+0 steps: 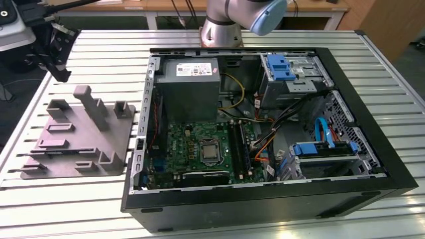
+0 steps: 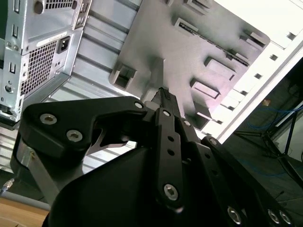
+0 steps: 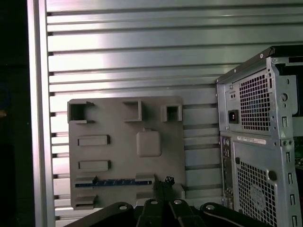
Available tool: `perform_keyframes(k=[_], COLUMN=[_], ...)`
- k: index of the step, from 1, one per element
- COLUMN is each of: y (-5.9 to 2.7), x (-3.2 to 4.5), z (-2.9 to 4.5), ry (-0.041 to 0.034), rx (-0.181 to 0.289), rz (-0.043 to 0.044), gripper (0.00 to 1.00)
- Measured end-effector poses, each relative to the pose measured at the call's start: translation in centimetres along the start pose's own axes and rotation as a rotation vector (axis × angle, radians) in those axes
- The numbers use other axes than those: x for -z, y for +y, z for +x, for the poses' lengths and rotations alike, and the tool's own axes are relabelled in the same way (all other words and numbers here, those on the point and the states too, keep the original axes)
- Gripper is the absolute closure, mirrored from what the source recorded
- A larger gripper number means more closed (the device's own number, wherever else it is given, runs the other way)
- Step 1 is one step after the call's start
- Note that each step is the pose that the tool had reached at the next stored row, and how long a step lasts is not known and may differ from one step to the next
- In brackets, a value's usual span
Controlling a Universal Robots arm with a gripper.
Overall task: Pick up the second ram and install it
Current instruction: 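Reach for the second ram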
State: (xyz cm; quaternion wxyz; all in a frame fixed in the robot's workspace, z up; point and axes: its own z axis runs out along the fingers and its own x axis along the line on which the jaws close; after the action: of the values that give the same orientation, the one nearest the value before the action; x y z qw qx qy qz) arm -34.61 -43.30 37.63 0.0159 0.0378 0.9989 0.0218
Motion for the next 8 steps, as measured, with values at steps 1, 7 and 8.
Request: perform_keyframes(k=[1,7,8], y=[-0.11,-0.76,-0.88], x=[-0.03,-0.18,-0.21], z=[0.10,0.69,0.80], ry=[0.0000,0.0001,0.0001], rx=[0.000,0.000,0.000], rz=[-0.0001,0.0000,0.0000], gripper=[0.89,0.89,0.89])
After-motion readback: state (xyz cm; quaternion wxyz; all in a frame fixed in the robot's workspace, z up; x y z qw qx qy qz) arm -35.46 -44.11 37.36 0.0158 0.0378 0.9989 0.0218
